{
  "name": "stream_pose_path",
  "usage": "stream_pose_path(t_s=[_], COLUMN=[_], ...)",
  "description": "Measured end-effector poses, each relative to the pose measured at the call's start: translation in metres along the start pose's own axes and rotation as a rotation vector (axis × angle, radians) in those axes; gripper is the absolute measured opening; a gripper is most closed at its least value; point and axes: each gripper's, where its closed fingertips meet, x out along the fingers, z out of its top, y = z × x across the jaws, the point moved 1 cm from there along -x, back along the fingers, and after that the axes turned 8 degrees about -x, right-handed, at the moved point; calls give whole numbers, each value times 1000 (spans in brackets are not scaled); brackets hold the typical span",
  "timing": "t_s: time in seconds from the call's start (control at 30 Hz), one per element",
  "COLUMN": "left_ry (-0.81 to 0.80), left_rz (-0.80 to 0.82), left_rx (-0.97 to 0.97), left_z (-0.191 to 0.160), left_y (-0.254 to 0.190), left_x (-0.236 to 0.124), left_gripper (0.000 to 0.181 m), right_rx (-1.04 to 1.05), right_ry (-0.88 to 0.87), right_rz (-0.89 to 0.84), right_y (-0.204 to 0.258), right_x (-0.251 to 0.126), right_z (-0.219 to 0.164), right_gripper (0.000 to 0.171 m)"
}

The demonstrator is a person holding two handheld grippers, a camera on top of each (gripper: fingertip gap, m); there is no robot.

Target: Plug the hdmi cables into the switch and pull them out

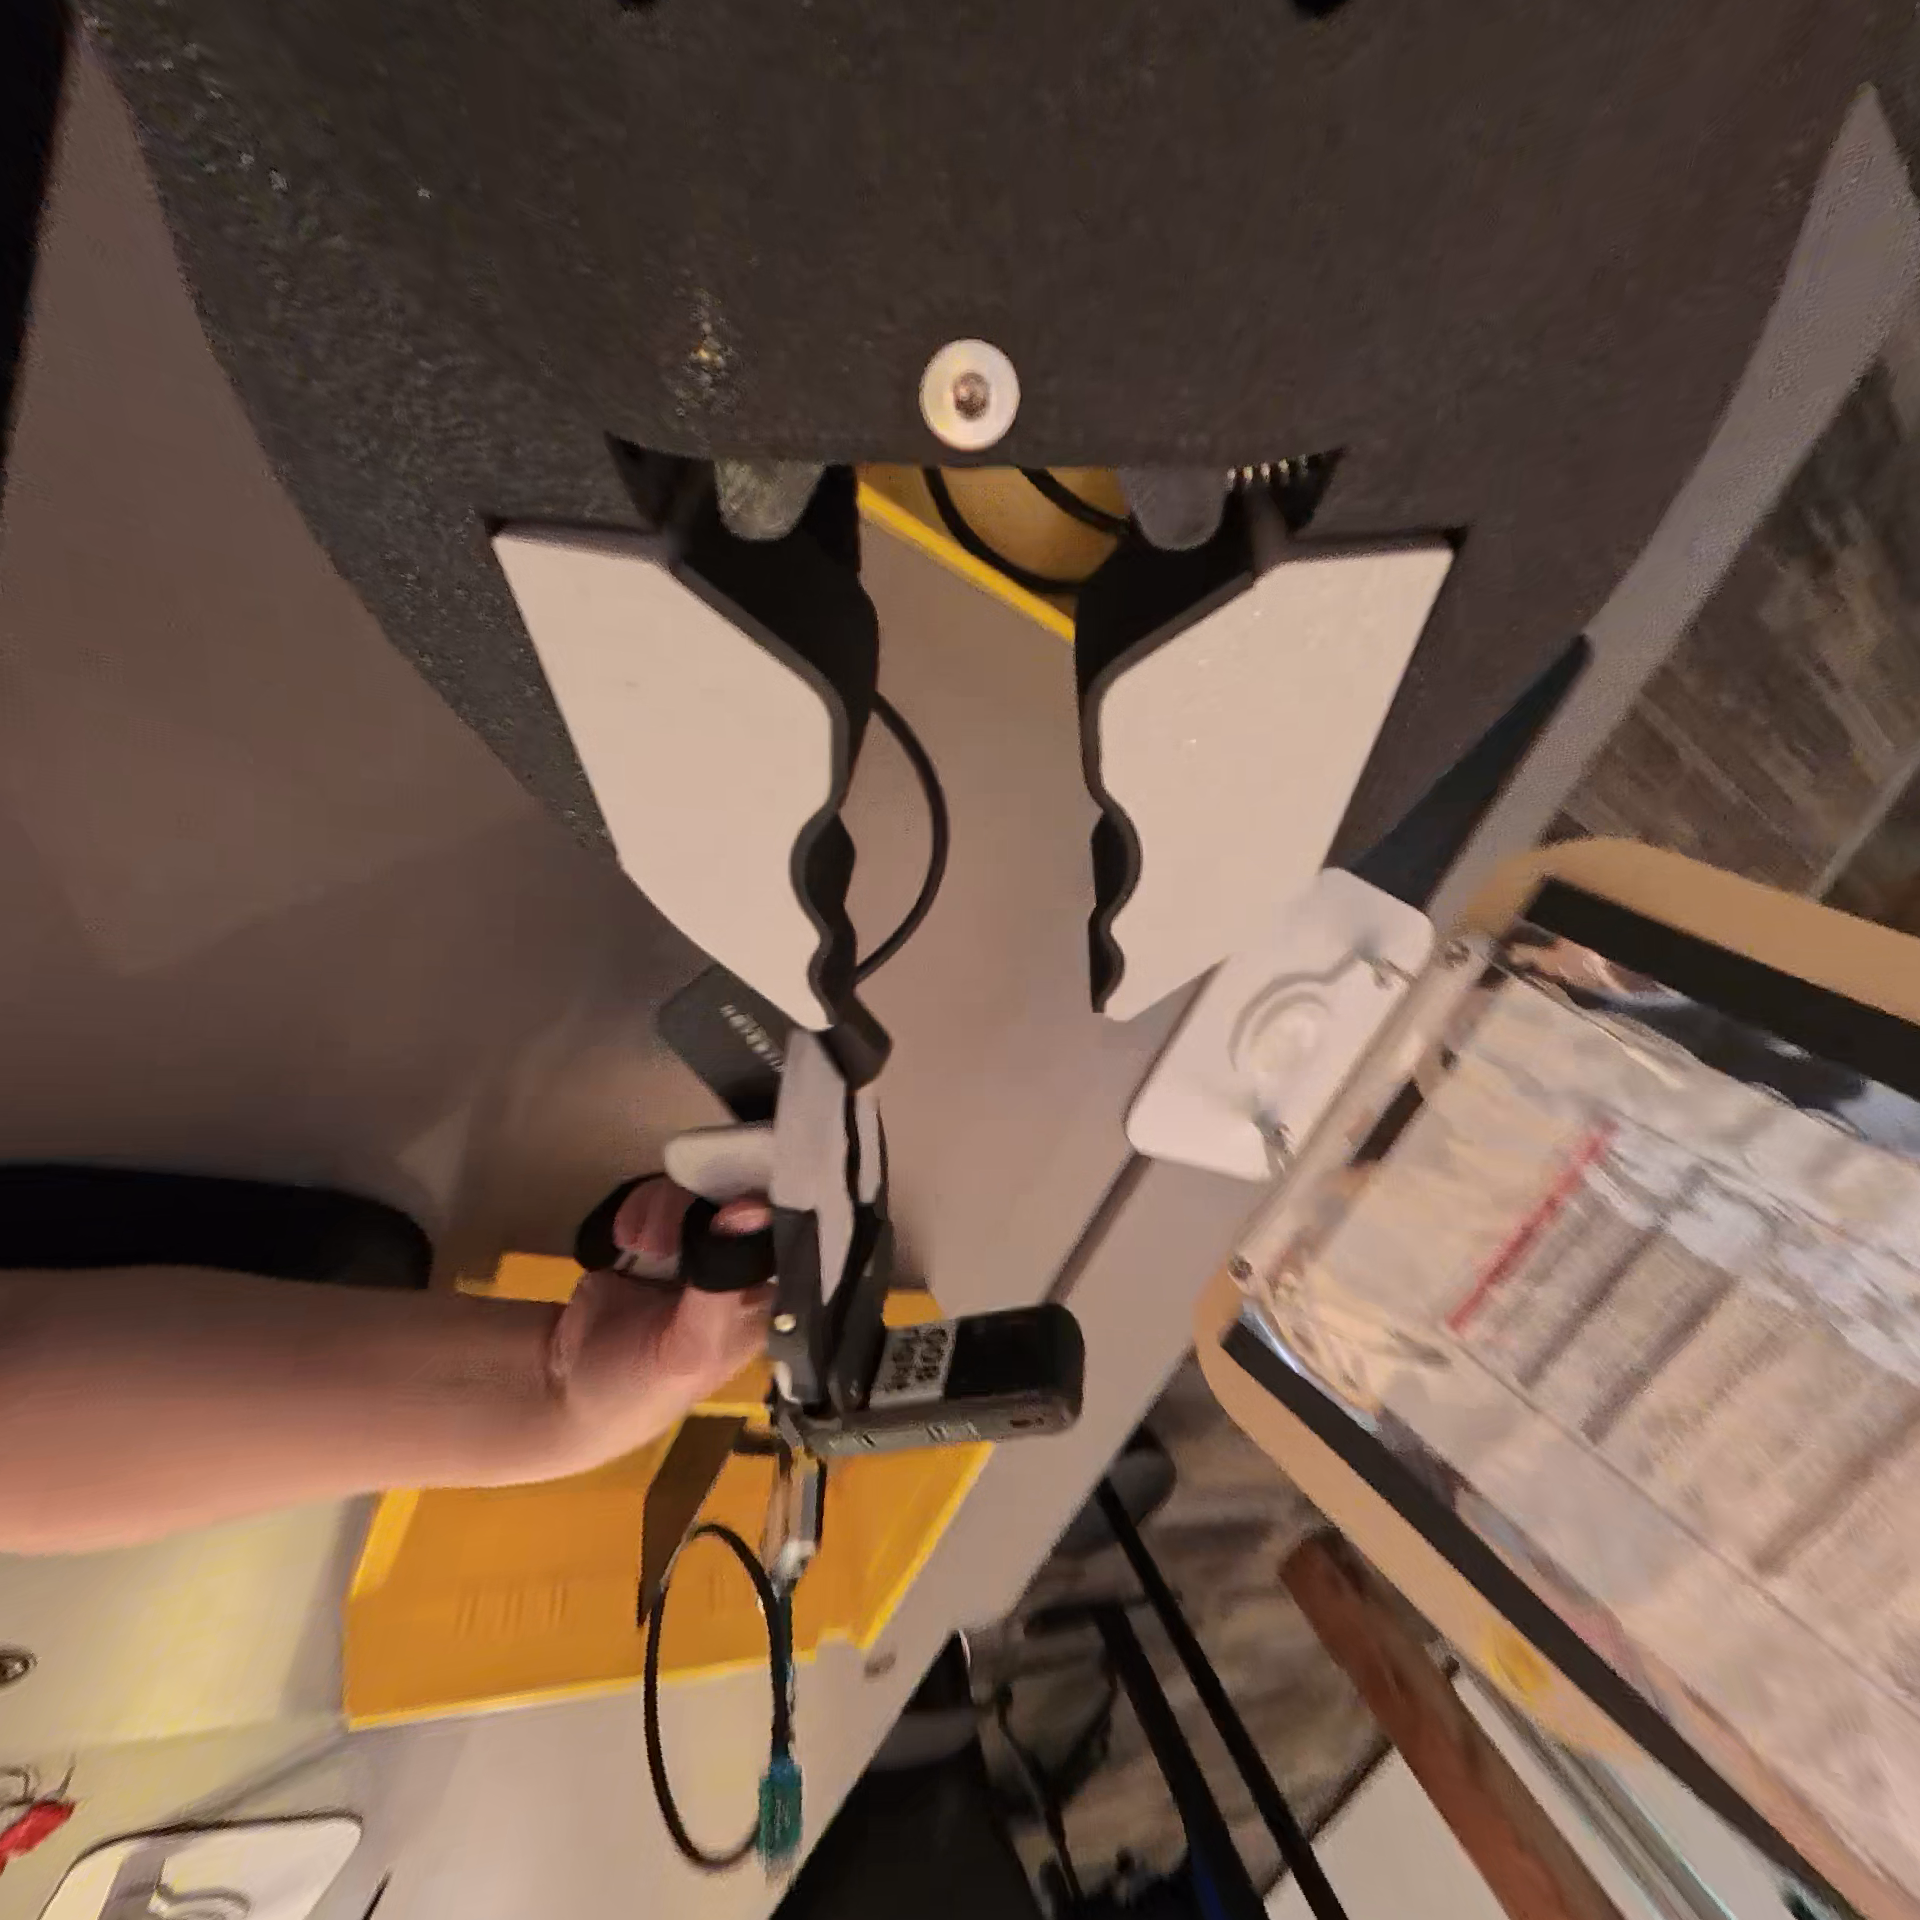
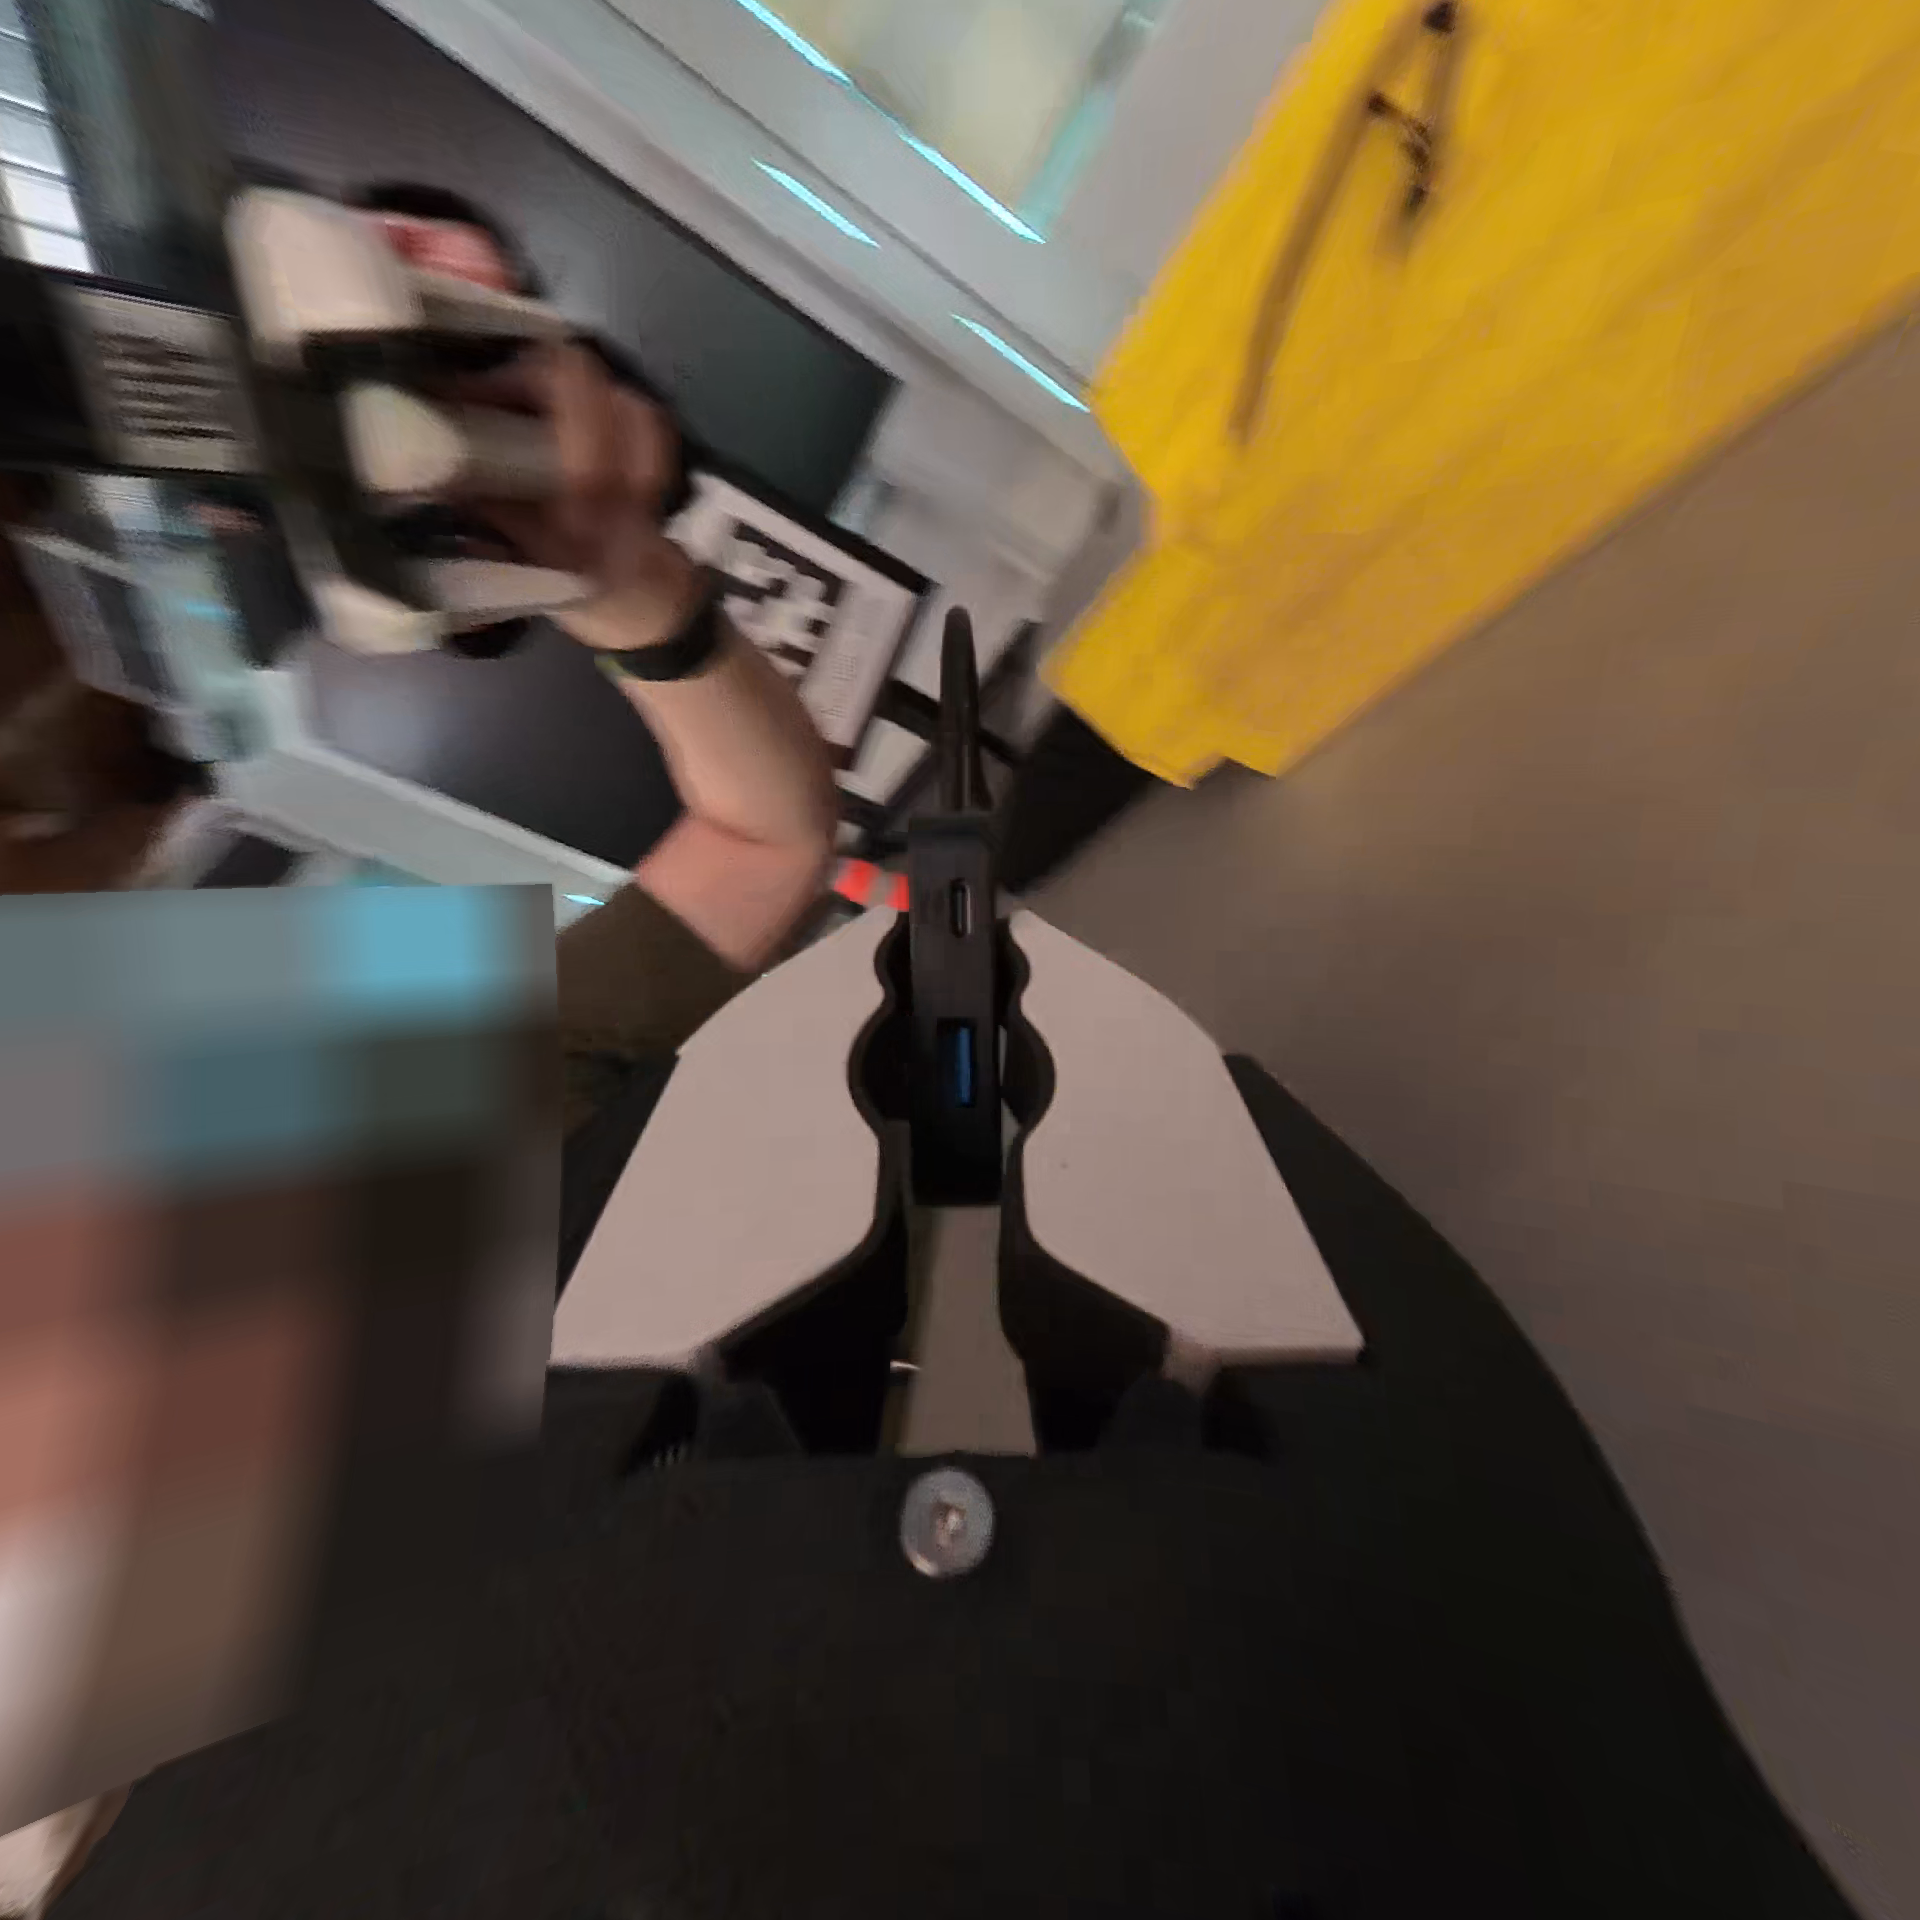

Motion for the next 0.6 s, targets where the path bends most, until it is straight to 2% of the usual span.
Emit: stream_pose_path(t_s=[0.1,0.23,0.3,0.4,0.5,0.6], left_ry=[42,57,62,101,185,278], left_rz=[-12,41,75,148,213,258], left_rx=[-25,-18,-38,-115,-239,-321], left_z=[-25,-49,-60,-83,-121,-163], left_y=[-15,-20,-12,15,47,72], left_x=[-5,-20,-30,-46,-56,-52], left_gripper=[38,37,37,36,36,40], right_rx=[80,97,80,57,-59,-303], right_ry=[89,106,102,80,51,-21], right_rz=[-114,-317,-414,-451,-536,-721], right_y=[-42,-92,-112,-122,-128,-123], right_x=[11,1,-4,-8,-16,-32], right_z=[-22,-35,-38,-32,-20,8], right_gripper=[14,14,15,22,31,45])
